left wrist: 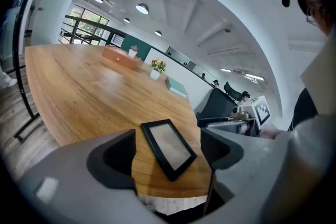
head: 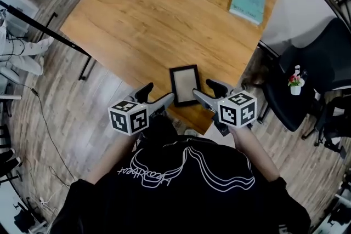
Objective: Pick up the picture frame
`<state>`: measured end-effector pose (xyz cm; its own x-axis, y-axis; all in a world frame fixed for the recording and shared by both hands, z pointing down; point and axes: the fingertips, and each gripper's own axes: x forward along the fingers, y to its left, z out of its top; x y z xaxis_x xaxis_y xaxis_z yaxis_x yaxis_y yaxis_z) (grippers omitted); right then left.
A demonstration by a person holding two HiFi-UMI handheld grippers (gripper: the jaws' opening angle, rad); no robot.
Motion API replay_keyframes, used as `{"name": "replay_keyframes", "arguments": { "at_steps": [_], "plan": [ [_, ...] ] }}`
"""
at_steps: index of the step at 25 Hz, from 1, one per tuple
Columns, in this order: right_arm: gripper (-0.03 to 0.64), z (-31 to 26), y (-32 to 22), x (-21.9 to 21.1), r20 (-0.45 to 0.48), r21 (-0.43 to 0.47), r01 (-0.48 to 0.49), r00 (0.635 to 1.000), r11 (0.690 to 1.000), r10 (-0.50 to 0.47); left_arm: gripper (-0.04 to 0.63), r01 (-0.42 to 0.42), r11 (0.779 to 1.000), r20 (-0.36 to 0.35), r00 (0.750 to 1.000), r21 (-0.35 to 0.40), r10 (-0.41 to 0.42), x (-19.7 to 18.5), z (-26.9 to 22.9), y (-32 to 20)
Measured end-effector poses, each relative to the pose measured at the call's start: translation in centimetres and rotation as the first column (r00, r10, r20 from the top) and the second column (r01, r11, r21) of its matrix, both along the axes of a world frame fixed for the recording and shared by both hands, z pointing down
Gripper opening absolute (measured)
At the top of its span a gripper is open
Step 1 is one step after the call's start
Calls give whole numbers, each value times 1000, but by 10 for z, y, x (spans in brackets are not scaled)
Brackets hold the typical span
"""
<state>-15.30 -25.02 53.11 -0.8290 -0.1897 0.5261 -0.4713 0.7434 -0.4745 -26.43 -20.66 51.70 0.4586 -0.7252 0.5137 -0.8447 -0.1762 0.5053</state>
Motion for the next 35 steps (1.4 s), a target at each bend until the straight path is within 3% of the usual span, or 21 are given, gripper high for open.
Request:
{"name": "replay_keyframes", "arguments": {
  "at_steps": [5, 17, 25, 35],
  "plan": [
    [271, 33, -10, -6, -104, 19, -8, 995, 1000, 10, 370, -63, 998, 17, 998, 25, 63, -6, 2, -12],
    [231, 72, -19, -10, -182, -38, -66, 982, 997, 58, 370, -80, 996, -8, 997, -23, 80, -19, 21, -33],
    [127, 84, -22, -8, -266, -33, -84, 961, 996, 72, 370, -105, 993, -17, 994, -48, 104, -26, 29, -39],
    [106, 88, -28, -4, -229, -250, -172, 967, 953, 114, 370, -128, 989, 3, 992, -69, 129, -31, 35, -45]
  ]
}}
